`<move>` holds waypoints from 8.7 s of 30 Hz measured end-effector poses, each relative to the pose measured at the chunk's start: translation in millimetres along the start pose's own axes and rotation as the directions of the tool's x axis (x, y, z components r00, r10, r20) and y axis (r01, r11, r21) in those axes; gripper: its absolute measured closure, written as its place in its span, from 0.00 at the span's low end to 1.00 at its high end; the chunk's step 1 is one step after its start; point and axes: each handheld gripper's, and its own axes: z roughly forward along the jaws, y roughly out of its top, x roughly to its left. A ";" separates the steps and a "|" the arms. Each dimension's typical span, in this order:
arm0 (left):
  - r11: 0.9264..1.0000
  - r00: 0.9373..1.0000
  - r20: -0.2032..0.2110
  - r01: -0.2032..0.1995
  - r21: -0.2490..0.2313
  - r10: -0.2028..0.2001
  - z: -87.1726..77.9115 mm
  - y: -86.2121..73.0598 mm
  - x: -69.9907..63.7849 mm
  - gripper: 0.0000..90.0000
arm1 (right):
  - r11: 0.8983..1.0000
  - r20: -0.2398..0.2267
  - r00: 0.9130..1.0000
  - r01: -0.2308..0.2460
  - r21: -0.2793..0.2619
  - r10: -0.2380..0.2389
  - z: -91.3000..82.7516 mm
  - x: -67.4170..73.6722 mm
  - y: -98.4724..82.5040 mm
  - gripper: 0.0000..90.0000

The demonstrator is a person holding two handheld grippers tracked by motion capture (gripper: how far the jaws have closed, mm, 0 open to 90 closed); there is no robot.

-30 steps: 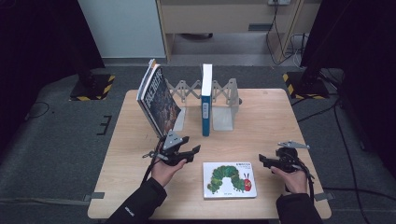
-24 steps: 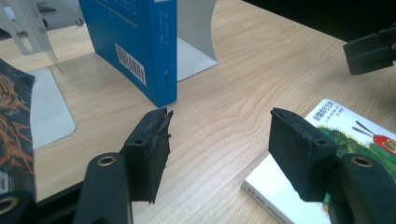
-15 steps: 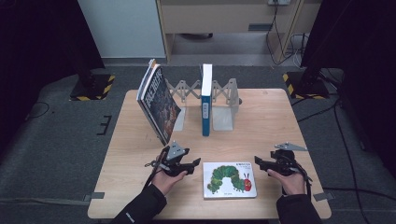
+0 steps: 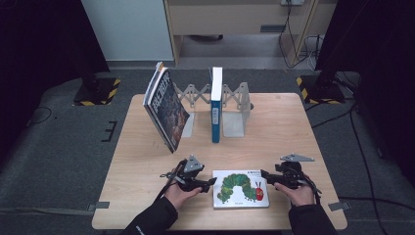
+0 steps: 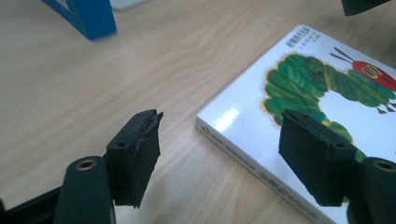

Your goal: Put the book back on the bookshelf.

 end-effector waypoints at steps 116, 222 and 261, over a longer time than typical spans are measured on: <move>0.998 0.997 0.051 0.054 0.020 -0.055 20.5 -6.8 -17.8 0.36 | 0.999 -0.141 0.990 -0.024 0.022 0.027 12.1 14.6 -3.9 0.42; 0.997 0.990 0.113 0.082 0.016 -0.083 26.7 -10.2 -17.1 0.07 | 0.990 -0.267 0.956 -0.099 0.099 0.122 20.4 17.4 3.7 0.47; 0.991 0.985 0.108 0.133 0.010 -0.133 15.3 -5.5 -10.5 0.16 | 0.989 -0.366 0.920 -0.147 0.002 0.137 2.4 11.0 14.7 0.83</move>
